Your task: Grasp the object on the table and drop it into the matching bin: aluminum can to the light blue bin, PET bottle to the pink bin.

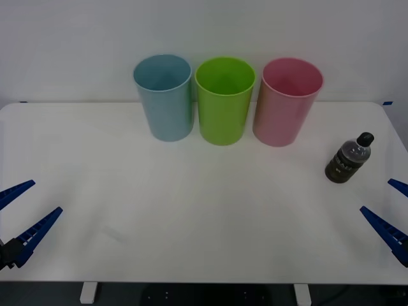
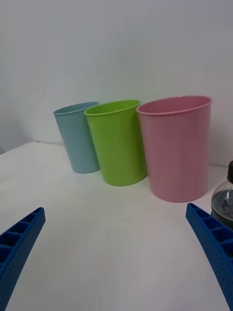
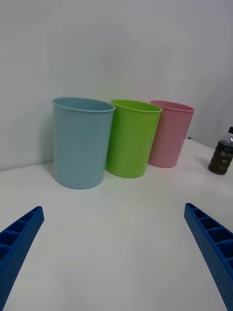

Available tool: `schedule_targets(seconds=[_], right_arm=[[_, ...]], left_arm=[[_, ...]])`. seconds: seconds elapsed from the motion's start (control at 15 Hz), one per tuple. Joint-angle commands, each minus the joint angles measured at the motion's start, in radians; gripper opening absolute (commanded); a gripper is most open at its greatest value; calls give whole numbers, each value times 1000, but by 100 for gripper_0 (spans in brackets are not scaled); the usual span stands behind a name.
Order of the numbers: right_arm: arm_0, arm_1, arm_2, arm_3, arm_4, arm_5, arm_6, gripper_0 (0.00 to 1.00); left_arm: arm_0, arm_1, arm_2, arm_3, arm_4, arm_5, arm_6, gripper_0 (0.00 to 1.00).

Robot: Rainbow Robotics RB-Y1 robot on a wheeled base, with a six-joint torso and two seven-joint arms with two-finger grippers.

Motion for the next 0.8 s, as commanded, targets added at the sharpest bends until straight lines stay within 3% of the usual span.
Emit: schedule_targets(seconds=[0.07, 0.27, 0.8], right_arm=[[0, 0, 0, 0, 0, 0, 0, 100], [11, 19, -1, -6, -1, 19, -2, 100], [62, 7, 62, -49, -29, 211, 32, 100]], left_arm=[[0, 0, 0, 0, 0, 0, 0, 100], [0, 0, 0, 0, 0, 0, 0, 100], [0, 0, 0, 0, 0, 0, 0, 100]])
